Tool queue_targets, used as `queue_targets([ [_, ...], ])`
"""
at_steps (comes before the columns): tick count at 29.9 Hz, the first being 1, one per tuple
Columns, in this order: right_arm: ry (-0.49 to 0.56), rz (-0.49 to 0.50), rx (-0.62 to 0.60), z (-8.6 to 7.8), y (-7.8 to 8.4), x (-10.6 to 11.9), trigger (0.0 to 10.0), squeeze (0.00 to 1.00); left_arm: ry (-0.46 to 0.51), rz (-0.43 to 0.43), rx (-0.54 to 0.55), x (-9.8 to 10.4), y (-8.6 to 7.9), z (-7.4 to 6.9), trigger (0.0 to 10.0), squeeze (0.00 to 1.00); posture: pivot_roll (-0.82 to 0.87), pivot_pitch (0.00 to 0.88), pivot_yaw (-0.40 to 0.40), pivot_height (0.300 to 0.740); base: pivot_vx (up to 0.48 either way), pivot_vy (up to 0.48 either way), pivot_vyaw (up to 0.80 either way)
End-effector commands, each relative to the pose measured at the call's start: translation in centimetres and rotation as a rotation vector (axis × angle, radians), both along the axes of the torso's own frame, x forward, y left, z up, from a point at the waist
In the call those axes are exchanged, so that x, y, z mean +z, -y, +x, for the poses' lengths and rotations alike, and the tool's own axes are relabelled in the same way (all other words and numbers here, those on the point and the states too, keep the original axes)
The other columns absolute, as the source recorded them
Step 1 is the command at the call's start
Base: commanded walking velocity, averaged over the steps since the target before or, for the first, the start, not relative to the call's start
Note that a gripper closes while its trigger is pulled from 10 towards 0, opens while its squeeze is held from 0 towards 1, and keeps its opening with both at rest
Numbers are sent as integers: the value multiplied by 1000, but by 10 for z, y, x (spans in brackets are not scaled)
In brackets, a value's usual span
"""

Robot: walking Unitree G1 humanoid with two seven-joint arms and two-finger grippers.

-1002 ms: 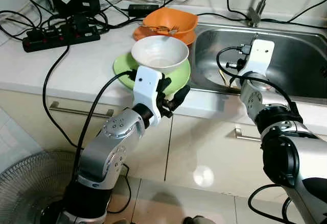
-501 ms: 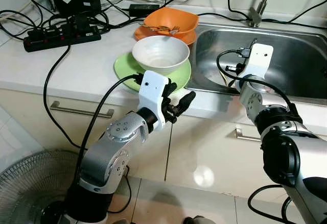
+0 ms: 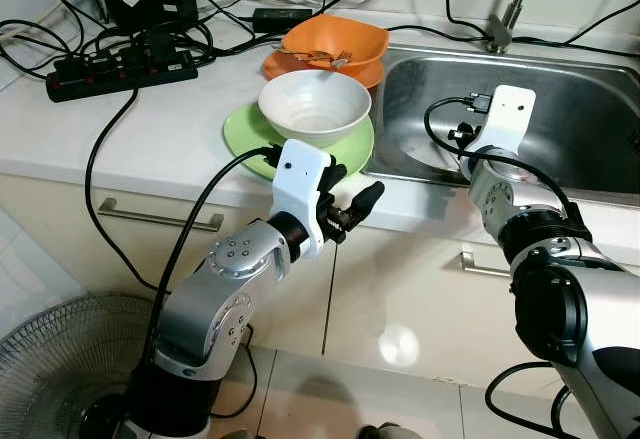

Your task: Kitchen organization

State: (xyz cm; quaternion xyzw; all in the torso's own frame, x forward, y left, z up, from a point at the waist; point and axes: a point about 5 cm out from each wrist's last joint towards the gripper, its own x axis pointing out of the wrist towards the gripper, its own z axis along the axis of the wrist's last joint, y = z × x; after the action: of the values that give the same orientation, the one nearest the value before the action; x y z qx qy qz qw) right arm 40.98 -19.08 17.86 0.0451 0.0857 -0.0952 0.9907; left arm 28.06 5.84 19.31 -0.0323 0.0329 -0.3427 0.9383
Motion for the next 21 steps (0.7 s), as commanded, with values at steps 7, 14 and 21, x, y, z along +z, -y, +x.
queue_targets([
  [7,314,-120,82,5,-22,45,10000,0,90,-43,65,15,-5,5,10000,0,49,48,-3,732,0,0,0],
  [14,521,-186,145,-12,-36,40,10000,0,148,-65,158,25,-17,15,10000,0,34,45,4,732,0,0,0],
  [21,535,-126,146,-28,-40,14,10000,0,197,-74,258,30,-28,22,10000,0,23,43,11,732,0,0,0],
])
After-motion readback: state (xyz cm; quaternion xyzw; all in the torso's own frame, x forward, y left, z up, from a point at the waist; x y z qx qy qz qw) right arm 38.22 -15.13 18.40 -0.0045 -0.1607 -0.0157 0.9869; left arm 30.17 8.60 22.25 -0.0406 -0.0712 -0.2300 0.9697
